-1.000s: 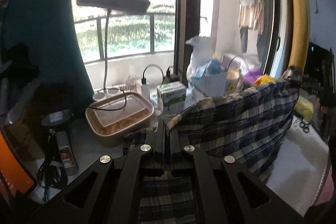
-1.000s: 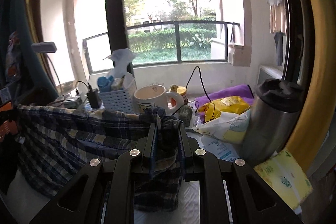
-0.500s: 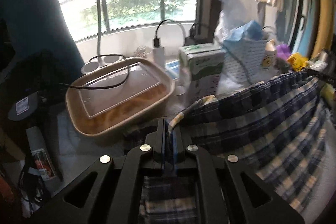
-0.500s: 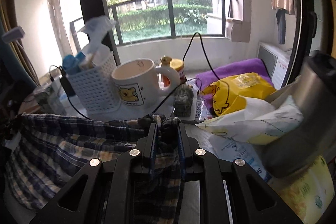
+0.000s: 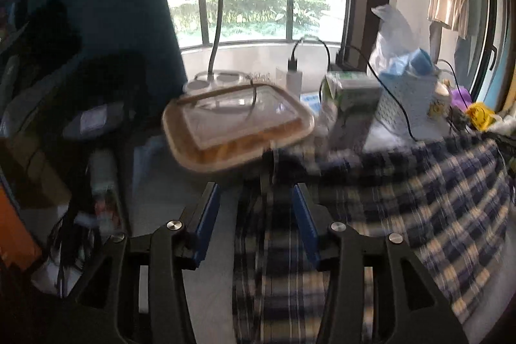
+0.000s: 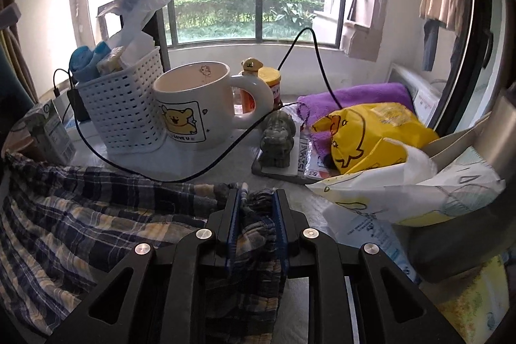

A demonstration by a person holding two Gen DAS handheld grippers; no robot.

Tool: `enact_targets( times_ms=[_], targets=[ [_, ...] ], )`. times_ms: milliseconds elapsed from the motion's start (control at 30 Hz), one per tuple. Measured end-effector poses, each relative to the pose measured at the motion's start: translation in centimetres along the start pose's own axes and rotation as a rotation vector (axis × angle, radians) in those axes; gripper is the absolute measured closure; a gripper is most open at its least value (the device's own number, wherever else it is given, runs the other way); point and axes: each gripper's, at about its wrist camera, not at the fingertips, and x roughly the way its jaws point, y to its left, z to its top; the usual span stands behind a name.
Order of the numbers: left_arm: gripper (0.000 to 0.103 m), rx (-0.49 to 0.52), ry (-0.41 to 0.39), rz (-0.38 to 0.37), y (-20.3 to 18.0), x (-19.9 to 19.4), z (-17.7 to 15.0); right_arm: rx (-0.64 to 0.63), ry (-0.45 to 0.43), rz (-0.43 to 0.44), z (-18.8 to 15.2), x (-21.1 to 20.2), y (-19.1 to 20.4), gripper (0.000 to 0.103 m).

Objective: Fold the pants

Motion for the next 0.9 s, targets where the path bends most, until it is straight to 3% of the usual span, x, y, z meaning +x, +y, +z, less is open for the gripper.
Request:
enact_targets(
  times_ms=[33,100,133,233,300,367,533,700,833,900],
  targets=[
    [0.055,-0.009,0.012,-0.003,0.1,-0.2,-0.5,-0.009,-0.006,-0.011,0.0,-0.3,0.2,0.073],
    [0.054,-0.030,0.050,-0.023,0.3,-0.5,-1.7,-0.017,-0.027,-0.023,-0.2,-1.3,0.5,0.032],
    [0.054,-0.046,0.069,-0.032,0.5,-0.7,-2.5,-0.018,-0.041,-0.023,-0.4,-2.0,0.6,0.026],
    [0.047,-0.079,0.109,-0.058,0.7,-1.1,-4.4,-0.028,-0.065,-0.036,-1.4,-4.1,0.8,0.025],
    [0.035,-0.105,0.123,-0.066,0.8,-1.5,-5.5,-0.043,-0.071,-0.062,-2.3,-5.3,1.0,0.025],
    [0.030,-0.148,0.131,-0.086,1.1,-1.8,-6.4,-0.041,-0.063,-0.074,-3.6,-6.3,1.1,0.025],
    [0.029,-0.210,0.176,-0.130,1.2,-2.0,-8.1,0.018,-0.025,-0.061,-6.8,-8.1,0.5,0.025],
    [0.029,-0.144,0.186,-0.112,0.2,-2.3,-8.9,0.125,0.038,0.004,-9.2,-7.9,-0.3,0.025],
    [0.029,-0.002,0.199,-0.054,-1.3,-2.0,-9.1,0.167,0.064,0.036,-9.7,-6.9,0.0,0.025],
    [0.029,0.021,0.197,-0.034,-1.5,-1.9,-9.1,0.163,0.073,0.034,-9.4,-6.3,0.4,0.025]
  ],
)
